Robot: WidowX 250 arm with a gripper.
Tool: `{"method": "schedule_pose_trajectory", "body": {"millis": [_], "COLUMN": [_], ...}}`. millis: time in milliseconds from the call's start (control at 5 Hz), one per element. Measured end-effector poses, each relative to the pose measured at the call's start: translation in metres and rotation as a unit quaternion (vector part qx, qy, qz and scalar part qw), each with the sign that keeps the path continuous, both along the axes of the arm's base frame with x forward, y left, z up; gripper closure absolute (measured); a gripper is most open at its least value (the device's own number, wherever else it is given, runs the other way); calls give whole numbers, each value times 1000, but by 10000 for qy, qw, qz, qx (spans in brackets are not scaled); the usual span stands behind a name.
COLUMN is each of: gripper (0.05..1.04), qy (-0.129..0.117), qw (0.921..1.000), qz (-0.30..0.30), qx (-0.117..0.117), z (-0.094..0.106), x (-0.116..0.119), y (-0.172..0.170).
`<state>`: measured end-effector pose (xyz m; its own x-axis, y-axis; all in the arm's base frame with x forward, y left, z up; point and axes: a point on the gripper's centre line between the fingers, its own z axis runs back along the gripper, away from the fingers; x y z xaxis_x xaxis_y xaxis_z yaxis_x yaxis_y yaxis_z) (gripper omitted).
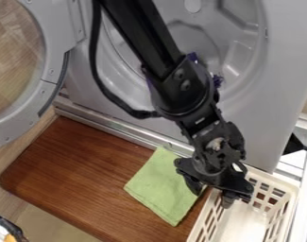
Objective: Move the white basket on the left side of the green cloth
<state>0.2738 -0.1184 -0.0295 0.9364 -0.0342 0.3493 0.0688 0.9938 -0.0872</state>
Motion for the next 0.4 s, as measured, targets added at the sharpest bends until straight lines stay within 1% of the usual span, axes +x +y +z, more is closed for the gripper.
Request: {"method": "schedule_pose_trajectory", "body": {"millis": [200,400], "gripper": [736,930], "qy": [-55,-17], "qw": [10000,9999], "qz": [60,51], "qx": [20,86], "z": [0,1], "x": [2,2], "y": [1,2]}}
